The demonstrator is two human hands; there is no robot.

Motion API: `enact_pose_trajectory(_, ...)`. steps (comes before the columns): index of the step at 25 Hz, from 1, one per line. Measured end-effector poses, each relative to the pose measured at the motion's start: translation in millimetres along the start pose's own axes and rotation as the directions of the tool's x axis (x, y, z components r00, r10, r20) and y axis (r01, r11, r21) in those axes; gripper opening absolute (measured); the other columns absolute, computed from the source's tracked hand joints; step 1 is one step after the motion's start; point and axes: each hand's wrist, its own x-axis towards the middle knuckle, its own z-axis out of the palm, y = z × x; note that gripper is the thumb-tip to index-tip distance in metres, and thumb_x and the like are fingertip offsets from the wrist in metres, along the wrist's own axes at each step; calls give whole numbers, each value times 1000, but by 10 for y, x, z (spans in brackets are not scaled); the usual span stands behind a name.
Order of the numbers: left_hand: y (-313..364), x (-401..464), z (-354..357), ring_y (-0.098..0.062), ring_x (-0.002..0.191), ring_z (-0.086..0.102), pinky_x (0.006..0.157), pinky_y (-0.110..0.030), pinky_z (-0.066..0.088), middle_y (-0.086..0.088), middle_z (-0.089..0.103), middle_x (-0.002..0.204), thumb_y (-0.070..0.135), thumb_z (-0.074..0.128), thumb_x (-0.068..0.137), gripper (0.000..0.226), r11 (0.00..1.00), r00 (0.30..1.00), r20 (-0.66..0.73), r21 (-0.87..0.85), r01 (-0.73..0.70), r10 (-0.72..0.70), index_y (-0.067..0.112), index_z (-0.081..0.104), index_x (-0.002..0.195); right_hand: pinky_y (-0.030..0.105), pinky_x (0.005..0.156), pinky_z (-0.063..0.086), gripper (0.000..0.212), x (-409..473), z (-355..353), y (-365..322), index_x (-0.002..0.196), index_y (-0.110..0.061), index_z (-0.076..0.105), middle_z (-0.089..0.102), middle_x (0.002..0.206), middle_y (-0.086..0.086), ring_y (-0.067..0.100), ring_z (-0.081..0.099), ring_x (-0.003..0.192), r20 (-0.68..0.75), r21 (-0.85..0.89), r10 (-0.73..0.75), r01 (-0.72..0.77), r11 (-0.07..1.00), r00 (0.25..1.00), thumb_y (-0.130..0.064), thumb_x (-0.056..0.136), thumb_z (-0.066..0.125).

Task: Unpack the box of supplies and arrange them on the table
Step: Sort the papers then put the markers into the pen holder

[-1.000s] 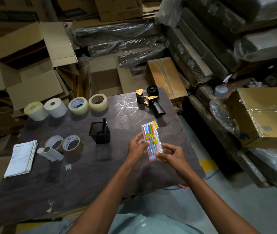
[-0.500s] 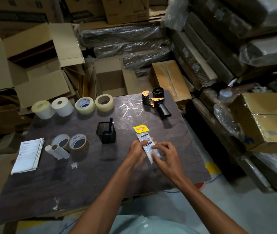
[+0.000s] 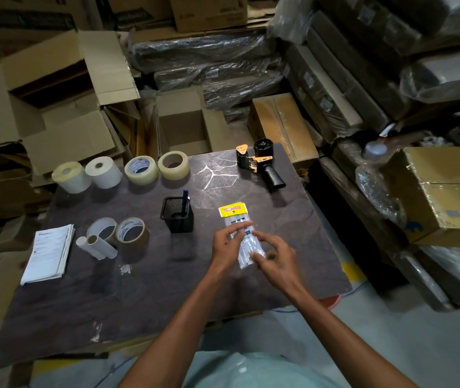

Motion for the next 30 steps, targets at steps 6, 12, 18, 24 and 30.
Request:
enact_pose_trajectory(6,13,-11,-79,-4,82,70,74,-19,56,-15,69,112,-11,56,90,33,991,993,68,-80,104,-99,4,67,117,11,72,52,48,9,-102,3,123,-24,70,72,106,-8,-3,66,82,86,-114,-44,54,992,995,-24,76,82)
enact_pose_trajectory(12,2,-41,-126,-15,91,69,83,-31,58,-12,70,114,-11,59,88,33,980,990,61,-151,133,-125,6,69,116,18,72,57,43,37,-152,-59,109,-21,76,77,90,-7,-3,69,74,62,-185,19,-7,983,998,-36,70,86)
enact_pose_trajectory(18,40,-31,-184,-17,98,67,92,-36,56,-11,69,116,-11,60,87,34,993,995,41,-78,94,-91,5,68,117,19,64,57,23,45,-126,-104,86,-17,80,73,70,-8,0,68,64,45,-194,81,-71,978,996,-32,70,85)
enact_pose_trajectory(24,114,-16,-179,2,86,68,78,-20,57,-5,69,111,-12,60,87,35,999,998,53,16,30,-31,3,67,118,9,59,47,12,67,-93,-195,76,-18,75,71,73,-6,3,64,65,48,-231,44,-32,973,998,-22,69,83)
enact_pose_trajectory(30,81,24,-231,-6,93,69,84,-28,58,-9,70,115,-10,64,85,34,999,999,41,33,24,-25,3,69,116,16,62,54,8,80,-79,-252,75,-14,74,73,69,-1,4,67,62,94,-124,109,-97,988,990,-14,74,82)
